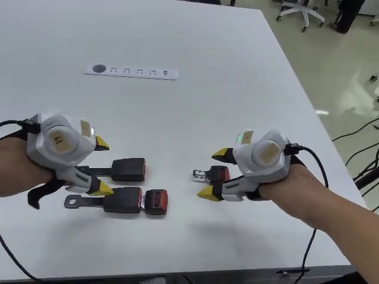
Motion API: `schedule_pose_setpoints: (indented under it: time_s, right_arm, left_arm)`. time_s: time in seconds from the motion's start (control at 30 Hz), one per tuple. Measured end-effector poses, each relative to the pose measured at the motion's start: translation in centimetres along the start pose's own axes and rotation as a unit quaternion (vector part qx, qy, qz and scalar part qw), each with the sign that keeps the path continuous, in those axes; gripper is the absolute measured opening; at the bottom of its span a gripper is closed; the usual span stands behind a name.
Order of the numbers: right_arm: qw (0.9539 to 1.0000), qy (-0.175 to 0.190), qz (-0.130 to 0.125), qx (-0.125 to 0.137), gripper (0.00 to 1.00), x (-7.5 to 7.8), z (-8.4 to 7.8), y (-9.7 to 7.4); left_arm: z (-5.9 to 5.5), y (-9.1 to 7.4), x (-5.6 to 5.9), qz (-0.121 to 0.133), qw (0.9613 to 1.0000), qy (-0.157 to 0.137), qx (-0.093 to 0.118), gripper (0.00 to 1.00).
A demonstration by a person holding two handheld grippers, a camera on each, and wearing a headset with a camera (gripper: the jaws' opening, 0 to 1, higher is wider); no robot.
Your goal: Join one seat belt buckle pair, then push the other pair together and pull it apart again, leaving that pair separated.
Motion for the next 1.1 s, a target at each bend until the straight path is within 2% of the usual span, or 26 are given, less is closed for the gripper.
schedule_pose_setpoints:
  time_s: [0.07,0.2,0.37,0.47,0.53,0.6,0.67,0.77,0.8,0.97,1.1]
  right_arm:
    - [1.0,-0.005,-0.003,0.001,0.57,-1.2,-0.2,-0.3]
    - [0.9999,0.01,-0.009,0.007,0.6,-2.4,-0.8,-1.1]
    - [0.9994,0.023,-0.026,0.005,0.65,-2.9,-2.1,-2.1]
    - [0.9985,0.042,-0.035,0.003,0.67,-2.9,-2.9,-2.8]
    - [0.9976,0.05,-0.046,0.009,0.72,-3.1,-3.3,-3.4]
    - [0.9964,0.064,-0.055,0.009,0.76,-3.0,-3.9,-4.0]
    - [0.996,0.068,-0.056,0.012,0.78,-3.1,-4.3,-4.5]
    - [0.9944,0.081,-0.066,0.013,0.85,-3.0,-5.1,-5.1]
    - [0.9938,0.086,-0.07,0.01,0.89,-3.0,-5.4,-5.4]
    - [0.9899,0.115,-0.082,0.014,1.0,-2.7,-6.2,-5.7]
    - [0.9883,0.128,-0.083,0.013,1.0,-3.1,-6.1,-5.8]
  left_arm:
    - [-0.6,-0.9,1.3,0.011,0.9999,-0.007,0.007,0.66]
    - [-1.7,-2.2,3.1,0.022,0.999,-0.037,0.013,0.74]
    - [-4.0,-3.6,4.9,0.041,0.9958,-0.081,0.011,0.81]
    - [-4.7,-4.4,5.8,0.056,0.9931,-0.103,0.01,0.85]
    - [-5.7,-4.9,6.1,0.065,0.9909,-0.117,0.01,0.88]
    - [-6.1,-5.4,6.3,0.076,0.9887,-0.129,0.011,0.91]
    - [-7.0,-5.9,6.3,0.082,0.9846,-0.153,0.018,0.93]
    - [-7.9,-6.2,6.7,0.086,0.9827,-0.163,0.016,0.96]
    - [-8.6,-6.4,6.4,0.088,0.9821,-0.166,0.015,0.97]
    - [-9.5,-7.1,6.8,0.094,0.9806,-0.171,0.019,1.0]
    - [-9.8,-7.5,6.7,0.106,0.9782,-0.176,0.031,1.0]
Point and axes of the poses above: the centre of the closed fingertips' face, and the gripper's own axes: y roughly forward along the fingers, x roughly to its right, z roughly out of its top, the point moved 10 cm from there along -y, roughly backward along the fingers, and after that the axes turned 7 degrees about -z, right-handed, at the moved point
